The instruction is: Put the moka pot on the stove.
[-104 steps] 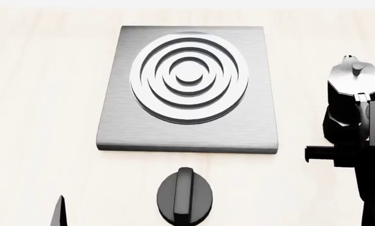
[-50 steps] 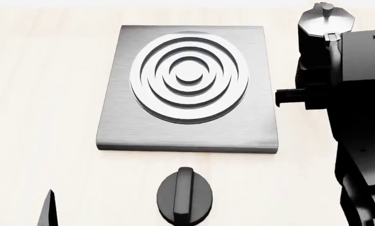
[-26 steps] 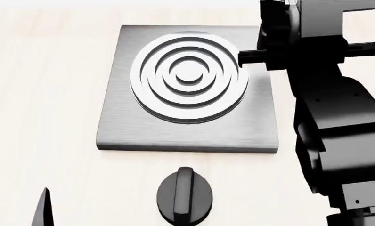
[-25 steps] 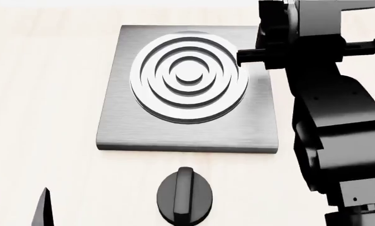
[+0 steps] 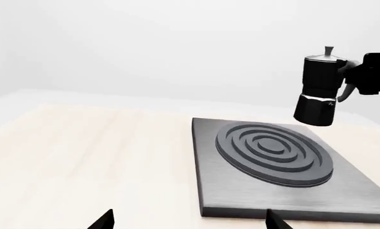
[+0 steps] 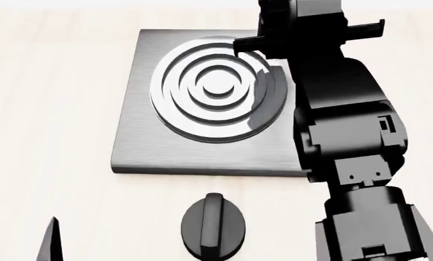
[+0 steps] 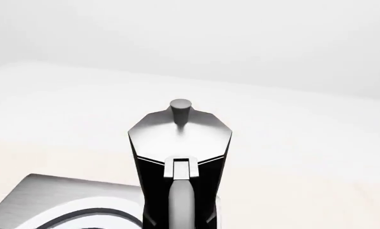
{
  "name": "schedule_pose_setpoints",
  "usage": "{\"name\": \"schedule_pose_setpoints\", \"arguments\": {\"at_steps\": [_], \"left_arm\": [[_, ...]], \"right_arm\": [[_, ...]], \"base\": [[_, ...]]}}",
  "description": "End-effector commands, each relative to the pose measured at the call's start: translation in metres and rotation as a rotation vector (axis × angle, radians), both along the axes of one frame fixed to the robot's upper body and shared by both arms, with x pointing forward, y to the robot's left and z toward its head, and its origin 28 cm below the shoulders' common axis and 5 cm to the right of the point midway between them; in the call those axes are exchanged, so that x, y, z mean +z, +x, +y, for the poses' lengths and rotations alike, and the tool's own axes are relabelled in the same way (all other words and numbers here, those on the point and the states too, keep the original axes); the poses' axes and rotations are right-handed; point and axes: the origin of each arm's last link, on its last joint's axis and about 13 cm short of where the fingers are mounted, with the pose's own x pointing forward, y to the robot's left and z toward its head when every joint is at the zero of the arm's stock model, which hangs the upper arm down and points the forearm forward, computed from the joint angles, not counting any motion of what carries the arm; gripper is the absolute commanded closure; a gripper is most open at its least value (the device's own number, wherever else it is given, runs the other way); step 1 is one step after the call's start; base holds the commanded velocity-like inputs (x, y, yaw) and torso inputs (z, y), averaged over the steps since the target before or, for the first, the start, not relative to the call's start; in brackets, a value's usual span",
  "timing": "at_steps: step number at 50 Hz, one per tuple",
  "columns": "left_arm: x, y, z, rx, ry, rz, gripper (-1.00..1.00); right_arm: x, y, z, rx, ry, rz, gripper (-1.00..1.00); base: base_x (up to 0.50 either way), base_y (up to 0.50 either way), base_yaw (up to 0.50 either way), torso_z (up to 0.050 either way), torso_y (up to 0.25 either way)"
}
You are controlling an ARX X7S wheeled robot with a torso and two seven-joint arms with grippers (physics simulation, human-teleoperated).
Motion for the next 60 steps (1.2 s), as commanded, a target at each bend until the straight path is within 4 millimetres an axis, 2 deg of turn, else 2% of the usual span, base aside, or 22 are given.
{"name": "schedule_pose_setpoints", "arguments": {"at_steps": [1, 22, 30, 48, 60], "left_arm": [[0.005, 0.001, 0.002, 0.004, -0.021, -0.041, -1.0], [0.007, -0.001, 0.002, -0.003, -0.023, -0.05, -1.0], [0.008, -0.002, 0.002, -0.001, -0.023, -0.052, -1.0], [0.009, -0.003, 0.003, -0.002, -0.025, -0.053, -1.0], [0.008, -0.002, 0.002, -0.006, -0.024, -0.051, -1.0]], "right_arm": [[0.019, 0.008, 0.028, 0.102, -0.034, -0.048, 1.0], [0.01, 0.008, 0.056, 0.209, -0.065, -0.037, 1.0], [0.004, 0.006, 0.057, 0.222, -0.063, -0.028, 1.0], [0.003, 0.006, 0.064, 0.247, -0.068, -0.025, 1.0], [-0.005, 0.005, 0.062, 0.241, -0.064, -0.013, 1.0]], "base": [[0.0, 0.0, 0.0, 0.0, 0.0], [0.0, 0.0, 0.0, 0.0, 0.001], [0.0, 0.0, 0.0, 0.0, 0.001], [0.0, 0.0, 0.0, 0.0, 0.001], [0.0, 0.0, 0.0, 0.001, 0.001]]}}
